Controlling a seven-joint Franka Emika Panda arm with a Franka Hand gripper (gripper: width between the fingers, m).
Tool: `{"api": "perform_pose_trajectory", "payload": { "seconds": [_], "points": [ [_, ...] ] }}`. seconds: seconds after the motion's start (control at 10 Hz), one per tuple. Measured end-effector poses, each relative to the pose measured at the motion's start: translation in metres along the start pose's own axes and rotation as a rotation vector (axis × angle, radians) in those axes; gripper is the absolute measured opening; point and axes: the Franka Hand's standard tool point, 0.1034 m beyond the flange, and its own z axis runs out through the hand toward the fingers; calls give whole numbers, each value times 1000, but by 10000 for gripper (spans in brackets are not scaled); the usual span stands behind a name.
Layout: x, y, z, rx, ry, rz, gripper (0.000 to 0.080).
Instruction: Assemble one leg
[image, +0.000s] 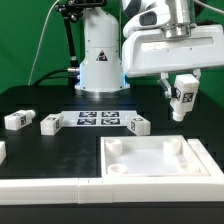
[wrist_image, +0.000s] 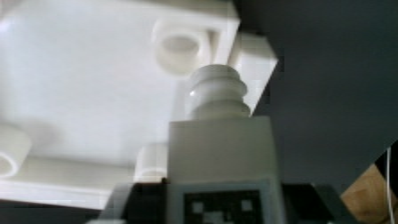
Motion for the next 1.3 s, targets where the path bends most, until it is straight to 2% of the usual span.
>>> {"api": "perform_pose_trajectory", "payload": {
  "seconds": [0.2,0.8,1.3],
  "points": [
    [13,16,10,-8,10,-66,287],
    [8,9,15,0,-2,-24,287],
    [49,29,41,-6,27,-5,287]
  ]
}}
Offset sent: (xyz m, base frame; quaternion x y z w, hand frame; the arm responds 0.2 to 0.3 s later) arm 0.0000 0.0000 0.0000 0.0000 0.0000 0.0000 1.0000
